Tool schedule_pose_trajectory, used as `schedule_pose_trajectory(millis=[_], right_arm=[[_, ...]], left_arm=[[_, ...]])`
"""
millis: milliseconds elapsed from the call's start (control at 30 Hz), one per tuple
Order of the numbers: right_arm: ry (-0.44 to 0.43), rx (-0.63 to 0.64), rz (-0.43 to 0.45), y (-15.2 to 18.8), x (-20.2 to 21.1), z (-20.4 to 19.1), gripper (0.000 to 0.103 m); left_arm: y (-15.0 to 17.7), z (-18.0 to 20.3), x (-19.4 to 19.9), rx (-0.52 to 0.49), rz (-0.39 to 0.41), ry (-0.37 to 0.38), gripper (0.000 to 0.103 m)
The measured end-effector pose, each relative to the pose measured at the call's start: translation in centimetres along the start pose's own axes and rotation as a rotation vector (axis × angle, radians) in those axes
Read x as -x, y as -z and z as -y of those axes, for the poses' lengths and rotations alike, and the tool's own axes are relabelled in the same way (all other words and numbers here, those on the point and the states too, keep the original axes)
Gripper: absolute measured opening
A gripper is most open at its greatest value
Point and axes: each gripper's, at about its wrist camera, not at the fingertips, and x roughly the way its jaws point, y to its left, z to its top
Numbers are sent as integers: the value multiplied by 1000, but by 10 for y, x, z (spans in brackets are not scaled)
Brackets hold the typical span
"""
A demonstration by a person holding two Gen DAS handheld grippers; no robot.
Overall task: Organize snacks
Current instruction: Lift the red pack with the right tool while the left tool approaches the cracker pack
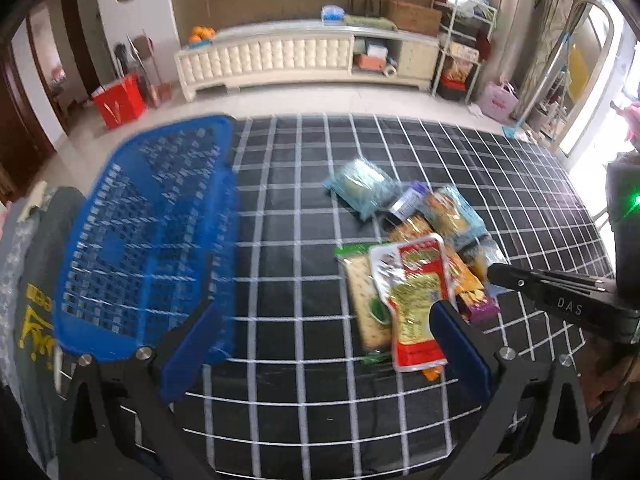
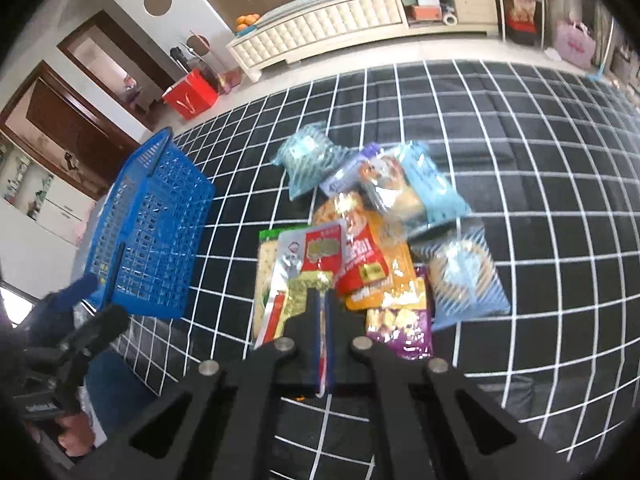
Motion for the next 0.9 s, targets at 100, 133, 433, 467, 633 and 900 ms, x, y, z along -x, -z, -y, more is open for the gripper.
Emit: schedule_pose_trajectory(millis=[100,133,433,467,633,900], right_arm=[[-35,0,-22,5,-4,2,4],[-50,-6,-33,6,-7,4,4],[-104,-50,-119,6,-35,12,4],[-104,-52,-130,5,-38,12,4],[-90,-77,-192,5,-57,14,7],[-80,-86,-264,5,-75,11,45]], left_arm=[[2,9,-14,-10,-34,-6,103],[2,11,-17,-15,-40,-16,103],[7,22,-43,-67,-83,-56,103],[8,21,-45,-68,-88,-55,103],[15,15,-56,-74,-118,-65,103],[27,13,-59,-128,-106,-73,103]])
